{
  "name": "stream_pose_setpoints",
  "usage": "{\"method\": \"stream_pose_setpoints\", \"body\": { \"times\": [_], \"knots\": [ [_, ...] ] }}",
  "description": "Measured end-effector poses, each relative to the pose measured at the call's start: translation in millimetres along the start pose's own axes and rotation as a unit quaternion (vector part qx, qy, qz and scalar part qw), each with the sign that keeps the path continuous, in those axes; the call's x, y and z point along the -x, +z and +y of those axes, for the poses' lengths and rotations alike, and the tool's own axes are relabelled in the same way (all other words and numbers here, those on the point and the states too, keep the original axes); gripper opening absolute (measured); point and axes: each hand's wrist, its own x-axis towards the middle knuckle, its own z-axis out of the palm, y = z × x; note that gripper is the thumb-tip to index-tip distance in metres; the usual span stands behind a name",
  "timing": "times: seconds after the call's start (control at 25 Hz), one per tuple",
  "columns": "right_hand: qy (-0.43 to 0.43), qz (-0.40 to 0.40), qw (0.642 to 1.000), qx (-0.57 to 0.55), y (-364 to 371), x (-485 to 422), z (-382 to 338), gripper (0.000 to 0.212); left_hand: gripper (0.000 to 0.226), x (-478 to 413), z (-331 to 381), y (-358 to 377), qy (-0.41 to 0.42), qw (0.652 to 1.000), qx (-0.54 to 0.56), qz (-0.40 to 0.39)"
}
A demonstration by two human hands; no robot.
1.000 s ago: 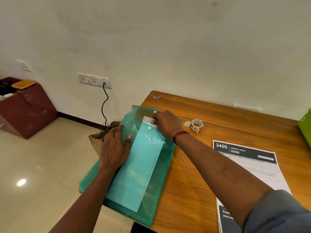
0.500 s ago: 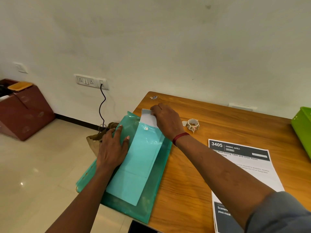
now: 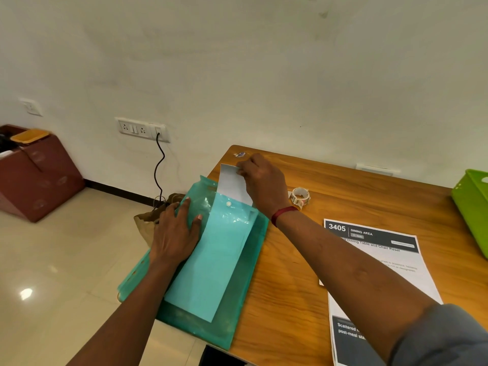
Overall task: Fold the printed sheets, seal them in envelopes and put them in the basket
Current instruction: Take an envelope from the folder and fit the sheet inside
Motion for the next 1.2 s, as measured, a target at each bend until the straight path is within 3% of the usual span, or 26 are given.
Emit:
{"method": "stream_pose_setpoints", "body": {
  "times": [0.16, 0.44, 0.6, 0.92, 1.2],
  "knots": [
    [-0.013, 0.082, 0.997, 0.002, -21, -4, -8, 0.011, 0.06, 0, -1, 1, -0.002, 1.0, -0.01, -0.011],
    [-0.072, 0.153, 0.985, 0.041, -48, 9, -22, 0.026, 0.06, 2, 1, -1, 0.004, 0.999, -0.02, -0.025],
    [-0.069, 0.184, 0.979, 0.046, -66, 12, -26, 0.019, 0.06, 1, 3, -5, 0.019, 0.999, -0.017, -0.026],
    [0.023, 0.23, 0.972, -0.033, -88, 37, -26, 0.012, 0.077, -4, 14, -19, 0.037, 0.999, -0.002, 0.019],
    [0.209, 0.306, 0.907, -0.202, -114, 51, -28, 0.008, 0.11, 4, 78, -29, 0.169, 0.982, 0.047, 0.072]
  ]
}}
